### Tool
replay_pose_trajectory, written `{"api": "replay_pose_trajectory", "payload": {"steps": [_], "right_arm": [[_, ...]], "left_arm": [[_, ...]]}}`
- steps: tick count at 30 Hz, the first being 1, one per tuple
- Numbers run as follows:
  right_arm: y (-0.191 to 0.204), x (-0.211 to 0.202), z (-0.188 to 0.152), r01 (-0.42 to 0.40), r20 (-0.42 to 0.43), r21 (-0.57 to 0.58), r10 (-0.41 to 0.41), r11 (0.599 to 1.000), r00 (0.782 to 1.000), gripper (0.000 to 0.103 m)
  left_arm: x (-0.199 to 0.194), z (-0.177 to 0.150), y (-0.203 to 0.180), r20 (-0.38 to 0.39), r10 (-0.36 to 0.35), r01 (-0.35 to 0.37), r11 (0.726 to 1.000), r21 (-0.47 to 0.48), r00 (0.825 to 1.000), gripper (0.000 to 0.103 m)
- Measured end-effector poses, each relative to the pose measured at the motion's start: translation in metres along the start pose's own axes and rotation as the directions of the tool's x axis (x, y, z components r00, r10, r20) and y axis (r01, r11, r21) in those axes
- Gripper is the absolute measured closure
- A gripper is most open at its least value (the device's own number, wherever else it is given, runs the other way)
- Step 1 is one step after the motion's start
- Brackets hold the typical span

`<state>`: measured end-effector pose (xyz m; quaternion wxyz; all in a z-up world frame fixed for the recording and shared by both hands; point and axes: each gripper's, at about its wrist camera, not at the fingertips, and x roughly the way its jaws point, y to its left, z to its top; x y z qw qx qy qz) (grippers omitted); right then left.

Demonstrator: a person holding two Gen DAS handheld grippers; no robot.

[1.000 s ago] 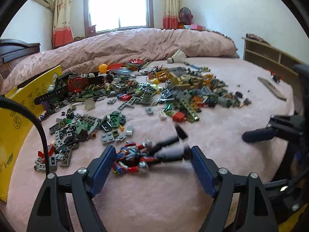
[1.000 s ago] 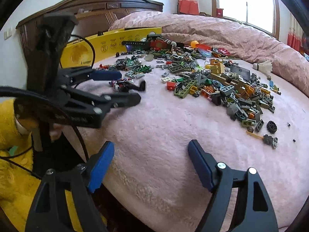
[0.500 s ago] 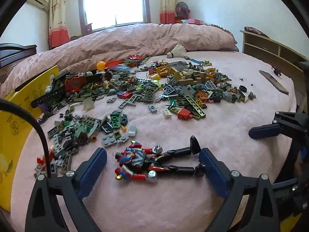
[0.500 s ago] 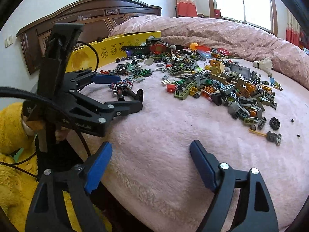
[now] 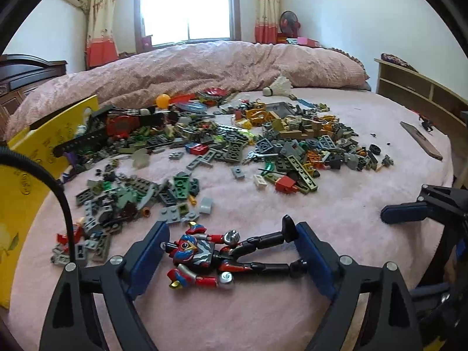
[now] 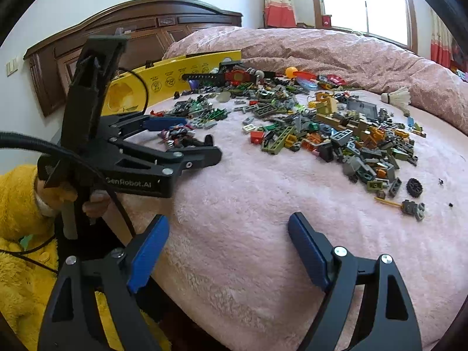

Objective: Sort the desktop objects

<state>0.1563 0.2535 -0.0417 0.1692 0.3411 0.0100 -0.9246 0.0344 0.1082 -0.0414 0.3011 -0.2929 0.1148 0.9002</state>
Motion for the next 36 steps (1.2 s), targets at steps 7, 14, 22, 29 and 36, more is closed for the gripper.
{"api": "replay_pose_trajectory", "payload": {"steps": [7, 14, 22, 29, 36], "right_arm": [[-0.039, -0.01, 0.008, 0.068, 0.077, 0.205, -0.086, 0.976, 0.993, 0.019], [-0.065, 0.021, 0.043, 0.023, 0.028, 0.284, -0.032, 0.959, 0.999, 0.078], [-0.042, 0.072, 0.074, 0.098, -0.022, 0.209, -0.095, 0.973, 0.995, 0.085], [-0.033, 0.058, 0.071, -0.026, -0.06, 0.097, 0.031, 0.995, 0.998, 0.102], [-0.009, 0.042, 0.055, -0.009, -0.157, -0.091, -0.005, 0.996, 0.988, 0.102]], "left_arm": [[-0.002, -0.004, 0.015, -0.003, 0.061, -0.061, 0.995, -0.078, 0.998, 0.014], [-0.029, 0.002, 0.037, 0.04, 0.104, -0.097, 0.983, -0.155, 0.994, 0.014], [-0.055, -0.003, 0.063, 0.058, 0.121, -0.104, 0.965, -0.242, 0.991, 0.014], [-0.064, -0.005, 0.068, 0.079, 0.11, -0.084, 0.957, -0.279, 0.991, 0.014], [-0.066, -0.007, 0.064, 0.088, 0.098, -0.07, 0.957, -0.281, 0.991, 0.014]]}}
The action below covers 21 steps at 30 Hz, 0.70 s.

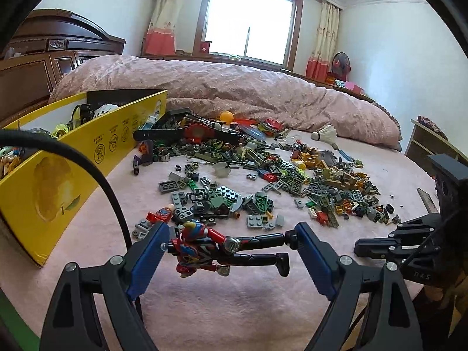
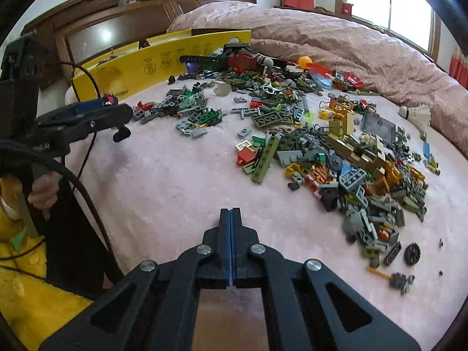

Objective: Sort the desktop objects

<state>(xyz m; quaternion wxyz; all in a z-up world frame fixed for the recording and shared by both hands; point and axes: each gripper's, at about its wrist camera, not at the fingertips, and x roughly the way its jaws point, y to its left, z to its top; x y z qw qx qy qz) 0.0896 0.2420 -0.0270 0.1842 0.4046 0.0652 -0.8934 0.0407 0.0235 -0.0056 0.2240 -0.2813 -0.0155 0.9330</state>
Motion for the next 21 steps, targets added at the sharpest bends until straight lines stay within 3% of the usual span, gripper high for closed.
{"api": "replay_pose_trajectory", "payload": {"steps": [4, 8, 15, 17, 19, 21], "right_arm": [[-0.006, 0.014, 0.006, 0.088, 0.029, 0.062, -0.09, 0.994, 0.995, 0.1], [-0.021, 0.029, 0.02, 0.037, 0.052, 0.164, -0.046, 0.986, 0.998, 0.1], [-0.033, 0.037, 0.034, -0.026, 0.031, 0.21, 0.02, 0.977, 0.999, 0.097], [-0.036, 0.034, 0.032, -0.032, 0.038, 0.242, 0.023, 0.97, 0.999, 0.087], [-0.042, 0.031, 0.029, -0.046, 0.055, 0.289, 0.031, 0.956, 0.998, 0.069], [-0.049, 0.032, 0.028, -0.054, 0.067, 0.339, 0.033, 0.939, 0.997, 0.068]], "left_arm": [[-0.001, 0.0, -0.003, -0.002, 0.0, 0.0, 1.0, 0.006, 1.0, 0.014], [-0.007, 0.002, -0.003, 0.01, 0.005, -0.005, 1.0, 0.004, 1.0, 0.014], [-0.012, 0.004, 0.002, 0.019, 0.003, -0.003, 1.0, -0.028, 1.0, 0.014], [-0.013, 0.003, 0.002, 0.022, 0.005, -0.004, 1.0, -0.028, 1.0, 0.014], [-0.013, 0.004, 0.001, 0.022, 0.003, -0.002, 1.0, -0.03, 1.0, 0.014], [-0.013, 0.003, 0.001, 0.02, -0.002, 0.002, 1.0, -0.03, 1.0, 0.014]]}}
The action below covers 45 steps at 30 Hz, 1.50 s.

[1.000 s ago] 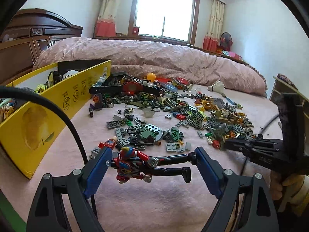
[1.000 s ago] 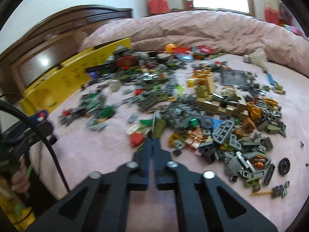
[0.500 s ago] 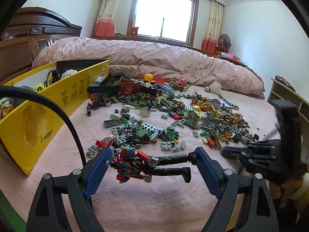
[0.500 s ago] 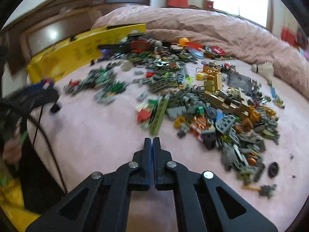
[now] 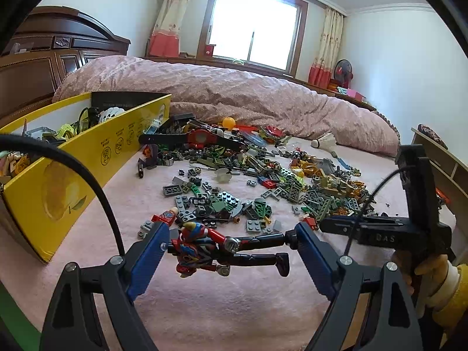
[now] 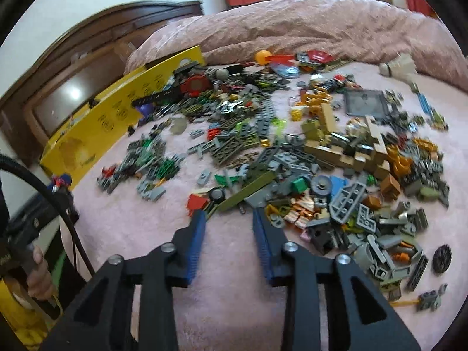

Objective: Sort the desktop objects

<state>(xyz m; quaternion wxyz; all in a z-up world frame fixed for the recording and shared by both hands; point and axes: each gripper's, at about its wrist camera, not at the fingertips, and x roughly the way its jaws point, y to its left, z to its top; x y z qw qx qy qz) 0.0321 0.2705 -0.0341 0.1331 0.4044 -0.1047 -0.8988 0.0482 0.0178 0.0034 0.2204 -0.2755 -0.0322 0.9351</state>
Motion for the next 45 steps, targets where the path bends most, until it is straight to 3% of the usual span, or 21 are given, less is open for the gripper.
{"api": "replay_pose_trajectory", "payload": {"steps": [6, 9, 16, 20, 22, 24, 28, 31, 33, 35, 42, 44, 45], "right_arm": [[-0.015, 0.01, 0.011, -0.044, 0.035, 0.138, 0.039, 0.989, 0.999, 0.071], [-0.023, 0.013, 0.016, -0.034, 0.032, 0.193, 0.029, 0.981, 0.999, 0.094], [-0.024, -0.024, -0.006, -0.094, 0.077, 0.308, 0.073, 0.947, 0.994, 0.095], [-0.01, -0.043, -0.033, -0.024, 0.049, 0.352, 0.007, 0.936, 0.999, 0.095], [-0.006, -0.042, -0.044, -0.02, 0.005, 0.359, 0.019, 0.933, 1.0, 0.091], [0.0, -0.046, -0.049, -0.02, -0.012, 0.296, 0.024, 0.955, 1.0, 0.087], [0.017, -0.062, -0.058, 0.058, -0.022, 0.056, -0.057, 0.997, 0.998, 0.081], [0.036, -0.06, -0.07, 0.113, -0.049, -0.132, -0.12, 0.985, 0.992, 0.081], [0.048, -0.054, -0.076, 0.154, -0.02, -0.214, -0.162, 0.965, 0.987, 0.081], [0.052, -0.048, -0.074, 0.154, -0.004, -0.219, -0.159, 0.964, 0.987, 0.081], [0.064, -0.028, -0.048, 0.001, 0.022, -0.138, 0.002, 0.99, 1.0, 0.08], [0.062, -0.033, -0.048, -0.008, 0.02, -0.157, 0.011, 0.988, 1.0, 0.065], [0.06, -0.039, -0.049, 0.004, 0.024, -0.169, 0.001, 0.986, 1.0, 0.045]], "left_arm": [[-0.004, 0.0, -0.003, 0.007, 0.005, -0.005, 1.0, 0.02, 1.0, 0.014], [-0.005, 0.001, -0.002, 0.013, 0.002, -0.002, 1.0, 0.013, 1.0, 0.014], [-0.006, 0.001, -0.001, 0.017, -0.011, 0.011, 1.0, 0.003, 1.0, 0.014], [-0.004, 0.0, -0.002, 0.012, -0.026, 0.027, 1.0, -0.006, 1.0, 0.014], [-0.004, -0.001, -0.004, 0.007, -0.032, 0.032, 0.999, -0.002, 0.999, 0.014], [-0.007, -0.002, -0.004, 0.013, -0.034, 0.034, 0.999, 0.007, 0.999, 0.014], [-0.01, -0.003, -0.002, 0.025, -0.031, 0.031, 1.0, 0.003, 0.999, 0.014], [-0.007, -0.003, 0.0, 0.015, -0.042, 0.042, 0.999, -0.023, 0.999, 0.014], [-0.007, -0.004, 0.001, 0.011, -0.046, 0.046, 0.999, -0.028, 0.999, 0.014], [-0.008, -0.005, 0.0, 0.013, -0.043, 0.043, 0.999, -0.019, 0.999, 0.014], [-0.011, -0.003, -0.001, 0.014, -0.033, 0.033, 0.999, -0.012, 0.999, 0.014], [-0.011, -0.004, 0.0, 0.014, -0.031, 0.031, 0.999, -0.009, 0.999, 0.014], [-0.01, -0.004, 0.0, 0.013, -0.03, 0.03, 1.0, -0.008, 0.999, 0.014]]}}
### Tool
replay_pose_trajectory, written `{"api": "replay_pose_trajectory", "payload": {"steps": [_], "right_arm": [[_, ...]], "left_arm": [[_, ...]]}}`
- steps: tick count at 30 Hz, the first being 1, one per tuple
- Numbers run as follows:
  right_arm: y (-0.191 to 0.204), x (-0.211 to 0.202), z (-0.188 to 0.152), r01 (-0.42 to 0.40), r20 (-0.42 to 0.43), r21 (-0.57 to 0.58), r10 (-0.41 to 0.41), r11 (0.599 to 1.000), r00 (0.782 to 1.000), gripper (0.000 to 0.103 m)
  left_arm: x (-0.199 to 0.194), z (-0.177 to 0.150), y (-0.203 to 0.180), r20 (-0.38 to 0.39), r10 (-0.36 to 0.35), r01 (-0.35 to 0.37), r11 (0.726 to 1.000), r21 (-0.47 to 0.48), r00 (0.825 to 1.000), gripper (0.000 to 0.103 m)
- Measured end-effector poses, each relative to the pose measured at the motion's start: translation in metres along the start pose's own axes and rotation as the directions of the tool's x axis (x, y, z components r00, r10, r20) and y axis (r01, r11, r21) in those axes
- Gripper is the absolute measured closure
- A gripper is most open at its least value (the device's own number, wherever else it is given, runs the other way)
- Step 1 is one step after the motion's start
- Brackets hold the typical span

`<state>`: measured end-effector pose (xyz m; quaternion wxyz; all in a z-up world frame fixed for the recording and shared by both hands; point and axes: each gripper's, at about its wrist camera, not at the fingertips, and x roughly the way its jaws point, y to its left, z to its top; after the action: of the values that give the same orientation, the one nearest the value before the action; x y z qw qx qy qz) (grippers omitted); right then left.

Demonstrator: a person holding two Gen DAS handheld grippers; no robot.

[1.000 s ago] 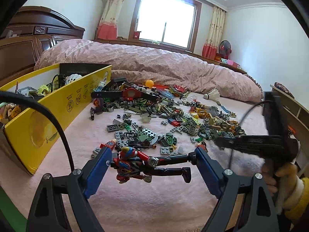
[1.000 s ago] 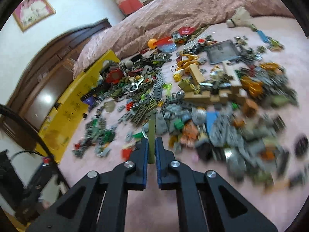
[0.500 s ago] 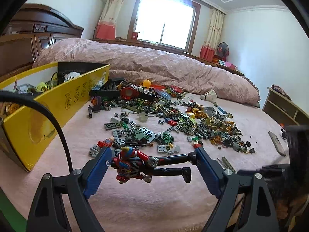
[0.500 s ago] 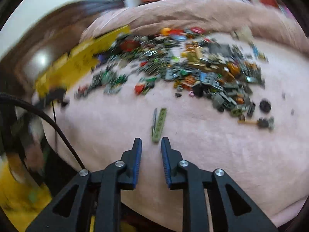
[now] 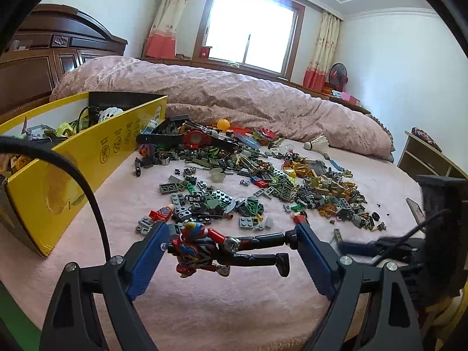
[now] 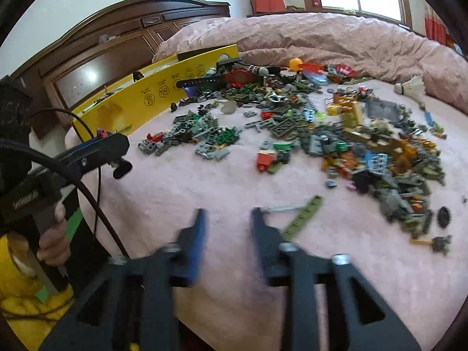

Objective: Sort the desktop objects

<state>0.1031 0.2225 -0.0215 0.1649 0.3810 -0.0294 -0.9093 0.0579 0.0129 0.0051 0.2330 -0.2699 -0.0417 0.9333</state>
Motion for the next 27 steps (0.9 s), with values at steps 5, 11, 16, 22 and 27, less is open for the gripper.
{"api": "replay_pose_trajectory", "payload": {"steps": [5, 11, 16, 22, 27], "right_arm": [[-0.016, -0.024, -0.007, 0.069, 0.038, -0.138, -0.065, 0.988, 0.997, 0.021], [-0.024, -0.008, -0.002, -0.007, -0.118, -0.468, -0.055, 0.884, 0.991, 0.021], [-0.034, 0.007, 0.015, -0.104, -0.186, -0.553, -0.001, 0.827, 0.983, 0.021], [-0.044, 0.024, 0.024, -0.193, -0.238, -0.524, 0.075, 0.83, 0.968, 0.037], [-0.043, 0.021, 0.023, -0.218, -0.248, -0.512, 0.1, 0.83, 0.963, 0.055]], "left_arm": [[0.005, -0.001, -0.005, -0.017, -0.009, 0.009, 1.0, 0.001, 1.0, 0.014], [0.007, -0.001, -0.015, -0.03, 0.006, -0.005, 0.999, 0.037, 1.0, 0.014], [0.006, 0.001, -0.02, -0.031, 0.037, -0.035, 0.998, 0.058, 0.999, 0.014], [0.009, 0.005, -0.023, -0.043, 0.065, -0.062, 0.996, 0.068, 0.997, 0.014], [0.013, 0.006, -0.025, -0.055, 0.065, -0.061, 0.996, 0.07, 0.996, 0.014]]}}
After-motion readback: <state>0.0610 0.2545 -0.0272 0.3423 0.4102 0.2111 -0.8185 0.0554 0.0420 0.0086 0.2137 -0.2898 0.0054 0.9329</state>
